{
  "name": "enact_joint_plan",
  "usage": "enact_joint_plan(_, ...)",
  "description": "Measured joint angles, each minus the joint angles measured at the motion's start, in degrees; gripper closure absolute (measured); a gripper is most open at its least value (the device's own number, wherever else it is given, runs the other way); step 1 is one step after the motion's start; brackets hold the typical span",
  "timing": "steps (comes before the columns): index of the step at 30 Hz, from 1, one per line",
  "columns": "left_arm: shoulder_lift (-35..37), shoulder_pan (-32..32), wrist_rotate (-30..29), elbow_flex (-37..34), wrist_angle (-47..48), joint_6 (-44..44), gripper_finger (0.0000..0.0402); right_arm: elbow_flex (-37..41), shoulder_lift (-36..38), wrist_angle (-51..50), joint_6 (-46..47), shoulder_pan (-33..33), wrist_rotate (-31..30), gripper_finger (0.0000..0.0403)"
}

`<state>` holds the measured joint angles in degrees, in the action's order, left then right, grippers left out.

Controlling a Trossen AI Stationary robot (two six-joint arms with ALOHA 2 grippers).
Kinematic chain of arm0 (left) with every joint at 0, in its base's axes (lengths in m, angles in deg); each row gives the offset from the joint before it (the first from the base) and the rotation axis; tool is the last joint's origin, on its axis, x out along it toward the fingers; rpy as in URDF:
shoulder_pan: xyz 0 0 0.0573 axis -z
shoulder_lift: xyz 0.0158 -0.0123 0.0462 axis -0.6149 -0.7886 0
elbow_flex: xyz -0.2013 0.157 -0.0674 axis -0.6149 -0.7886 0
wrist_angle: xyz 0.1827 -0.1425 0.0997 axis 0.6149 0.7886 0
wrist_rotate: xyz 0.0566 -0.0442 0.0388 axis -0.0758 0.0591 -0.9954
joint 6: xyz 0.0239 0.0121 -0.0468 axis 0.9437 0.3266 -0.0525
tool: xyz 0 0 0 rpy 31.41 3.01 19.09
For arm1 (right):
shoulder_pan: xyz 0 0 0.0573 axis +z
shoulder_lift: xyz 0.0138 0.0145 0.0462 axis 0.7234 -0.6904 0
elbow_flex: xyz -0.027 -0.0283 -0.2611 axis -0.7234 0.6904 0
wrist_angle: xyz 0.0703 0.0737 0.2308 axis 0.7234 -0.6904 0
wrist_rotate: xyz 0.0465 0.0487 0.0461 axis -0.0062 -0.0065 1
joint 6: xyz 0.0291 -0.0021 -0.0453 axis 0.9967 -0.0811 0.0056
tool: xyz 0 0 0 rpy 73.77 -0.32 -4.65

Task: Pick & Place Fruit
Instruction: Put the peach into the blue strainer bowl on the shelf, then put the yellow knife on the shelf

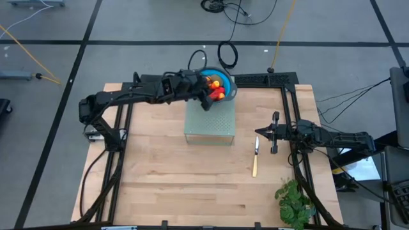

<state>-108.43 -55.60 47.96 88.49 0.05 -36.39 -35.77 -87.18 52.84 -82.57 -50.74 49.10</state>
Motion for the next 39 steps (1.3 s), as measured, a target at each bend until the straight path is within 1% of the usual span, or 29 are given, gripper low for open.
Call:
enact_joint_plan(3,0.0,-0.1,0.0,0.0,1.9,2.2,0.0325,0.0,0.0,-0.1,0.0,0.0,0.0,0.0403)
enact_joint_plan(8,0.0,0.5,-0.2,0.0,5.5,2.7,0.0325,0.0,0.0,-0.1,0.1,0.0,0.0,0.0403)
enact_joint_plan(12,-0.1,1.1,-3.2,0.0,8.0,3.3,0.0325,0.0,0.0,-0.1,0.1,0.0,0.0,0.0403)
enact_joint_plan(14,-0.1,1.2,-3.3,0.0,9.0,3.0,0.0323,0.0,0.0,-0.1,0.1,0.0,0.0,0.0403)
enact_joint_plan(18,-0.1,1.6,-3.1,0.0,9.7,2.0,0.0307,0.0,0.0,-0.1,0.1,0.0,0.0,0.0403)
enact_joint_plan(25,-0.1,1.6,-3.2,0.0,9.7,1.8,0.0257,0.0,0.0,-0.1,0.1,0.0,0.0,0.0403)
enact_joint_plan(30,-0.1,1.6,-3.2,0.0,9.6,1.7,0.0231,0.0,0.0,-0.1,0.1,0.0,0.0,0.0403)
enact_joint_plan(33,-0.1,1.6,-3.2,0.0,9.0,1.8,0.0223,0.0,0.0,-0.1,0.1,0.0,0.0,0.0403)
enact_joint_plan(36,0.1,1.6,-3.1,0.0,8.6,1.0,0.0224,0.0,0.0,-0.1,0.1,0.0,0.0,0.0403)
enact_joint_plan(39,0.8,1.7,-3.1,0.0,8.6,-2.3,0.0229,0.0,0.0,-0.1,0.2,0.0,0.1,0.0403)
